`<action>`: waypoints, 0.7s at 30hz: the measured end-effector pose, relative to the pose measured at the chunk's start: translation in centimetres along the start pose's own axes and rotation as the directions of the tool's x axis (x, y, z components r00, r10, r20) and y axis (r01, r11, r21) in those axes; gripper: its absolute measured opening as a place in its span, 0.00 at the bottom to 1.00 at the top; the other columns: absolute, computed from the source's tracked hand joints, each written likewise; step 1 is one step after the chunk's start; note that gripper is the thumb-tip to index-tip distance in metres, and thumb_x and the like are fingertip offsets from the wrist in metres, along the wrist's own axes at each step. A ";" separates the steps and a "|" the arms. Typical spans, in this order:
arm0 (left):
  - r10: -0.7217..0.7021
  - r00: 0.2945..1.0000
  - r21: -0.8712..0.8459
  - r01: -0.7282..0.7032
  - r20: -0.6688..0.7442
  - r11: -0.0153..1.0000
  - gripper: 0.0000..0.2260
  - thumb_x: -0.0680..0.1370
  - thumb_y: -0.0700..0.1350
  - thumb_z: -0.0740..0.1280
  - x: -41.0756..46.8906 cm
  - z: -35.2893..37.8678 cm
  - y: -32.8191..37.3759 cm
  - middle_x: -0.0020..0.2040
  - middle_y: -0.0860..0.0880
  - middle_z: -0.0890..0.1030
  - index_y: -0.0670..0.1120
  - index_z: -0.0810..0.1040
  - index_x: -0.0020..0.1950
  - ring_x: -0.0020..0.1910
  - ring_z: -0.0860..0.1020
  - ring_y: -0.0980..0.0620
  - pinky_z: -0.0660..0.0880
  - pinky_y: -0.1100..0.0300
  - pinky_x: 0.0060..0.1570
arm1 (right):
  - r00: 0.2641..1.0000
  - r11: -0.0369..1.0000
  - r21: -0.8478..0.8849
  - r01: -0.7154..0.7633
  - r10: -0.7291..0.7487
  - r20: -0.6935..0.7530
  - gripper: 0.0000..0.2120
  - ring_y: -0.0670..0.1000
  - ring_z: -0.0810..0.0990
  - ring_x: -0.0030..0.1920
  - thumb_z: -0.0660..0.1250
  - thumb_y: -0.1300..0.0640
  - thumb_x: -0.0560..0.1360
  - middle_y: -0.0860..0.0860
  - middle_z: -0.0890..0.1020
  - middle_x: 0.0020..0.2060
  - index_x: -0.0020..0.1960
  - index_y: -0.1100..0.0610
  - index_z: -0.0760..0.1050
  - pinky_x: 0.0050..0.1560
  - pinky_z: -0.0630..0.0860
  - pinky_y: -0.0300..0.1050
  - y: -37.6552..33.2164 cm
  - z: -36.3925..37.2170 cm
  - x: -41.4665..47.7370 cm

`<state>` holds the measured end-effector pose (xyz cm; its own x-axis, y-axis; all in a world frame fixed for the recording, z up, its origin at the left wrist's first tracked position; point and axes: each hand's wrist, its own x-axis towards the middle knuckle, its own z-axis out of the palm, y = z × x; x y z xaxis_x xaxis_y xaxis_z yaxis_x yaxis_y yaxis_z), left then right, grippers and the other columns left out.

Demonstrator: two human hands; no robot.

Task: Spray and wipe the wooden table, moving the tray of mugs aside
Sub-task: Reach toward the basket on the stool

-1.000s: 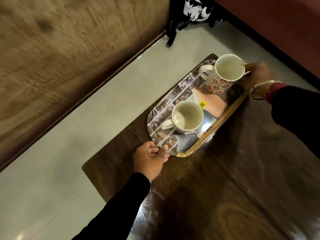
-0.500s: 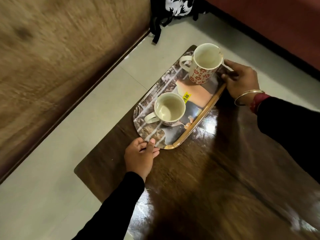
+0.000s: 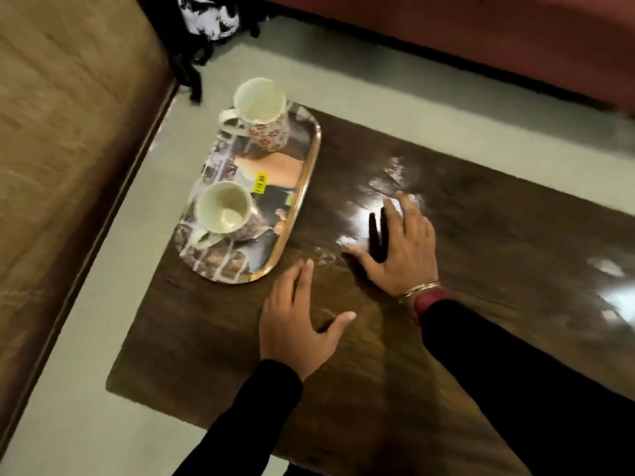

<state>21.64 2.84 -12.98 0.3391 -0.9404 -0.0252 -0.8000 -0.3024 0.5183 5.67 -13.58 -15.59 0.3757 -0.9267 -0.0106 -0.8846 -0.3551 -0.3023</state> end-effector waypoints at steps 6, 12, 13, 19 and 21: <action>0.235 0.940 0.258 -0.298 0.247 0.919 0.54 0.67 0.83 0.57 3.6 1.7 3.8 0.86 0.46 0.46 0.56 0.47 0.85 0.84 0.46 0.39 0.55 0.33 0.77 | 0.972 0.967 -0.101 -0.235 0.235 -0.007 0.58 0.58 0.48 0.85 0.56 0.18 0.71 0.53 0.47 0.86 0.86 0.53 0.44 0.79 0.51 0.73 5.3 -2.9 -7.0; 0.423 0.864 0.294 -0.493 0.273 0.819 0.55 0.67 0.84 0.55 5.5 1.9 11.3 0.86 0.46 0.46 0.55 0.46 0.85 0.84 0.46 0.38 0.53 0.31 0.77 | 0.923 0.916 -0.115 -0.383 0.374 -0.093 0.60 0.58 0.47 0.85 0.53 0.16 0.69 0.53 0.45 0.86 0.86 0.54 0.43 0.78 0.50 0.74 11.4 -9.4 -12.5; 0.451 0.847 0.288 -0.523 0.282 0.802 0.55 0.67 0.84 0.55 5.3 1.7 12.9 0.86 0.46 0.46 0.55 0.46 0.85 0.84 0.46 0.38 0.54 0.30 0.77 | 0.912 0.905 -0.120 -0.408 0.398 -0.097 0.60 0.58 0.46 0.85 0.53 0.16 0.69 0.54 0.44 0.86 0.86 0.54 0.43 0.78 0.50 0.74 12.2 -10.8 -13.4; 0.527 0.776 0.257 -0.619 0.347 0.742 0.54 0.67 0.84 0.53 3.0 1.3 23.1 0.86 0.46 0.49 0.56 0.46 0.85 0.84 0.47 0.38 0.53 0.31 0.78 | 0.849 0.842 -0.125 -0.525 0.507 -0.145 0.61 0.58 0.50 0.85 0.53 0.15 0.69 0.55 0.49 0.86 0.86 0.55 0.45 0.77 0.54 0.74 17.4 -18.4 -19.1; 0.557 0.751 0.251 -0.651 0.355 0.717 0.54 0.67 0.84 0.53 1.5 1.6 26.8 0.86 0.45 0.49 0.55 0.46 0.85 0.84 0.47 0.38 0.53 0.32 0.78 | 0.823 0.819 -0.106 -0.564 0.545 -0.161 0.60 0.58 0.51 0.85 0.51 0.15 0.69 0.55 0.49 0.86 0.86 0.55 0.46 0.77 0.53 0.74 19.1 -20.6 -21.4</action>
<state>-0.08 -6.93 -0.45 -0.3668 -0.9297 -0.0339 -0.9182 0.3560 0.1736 -24.96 -3.05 -1.46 -0.2176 -0.9758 -0.0204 -0.9656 0.2183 -0.1411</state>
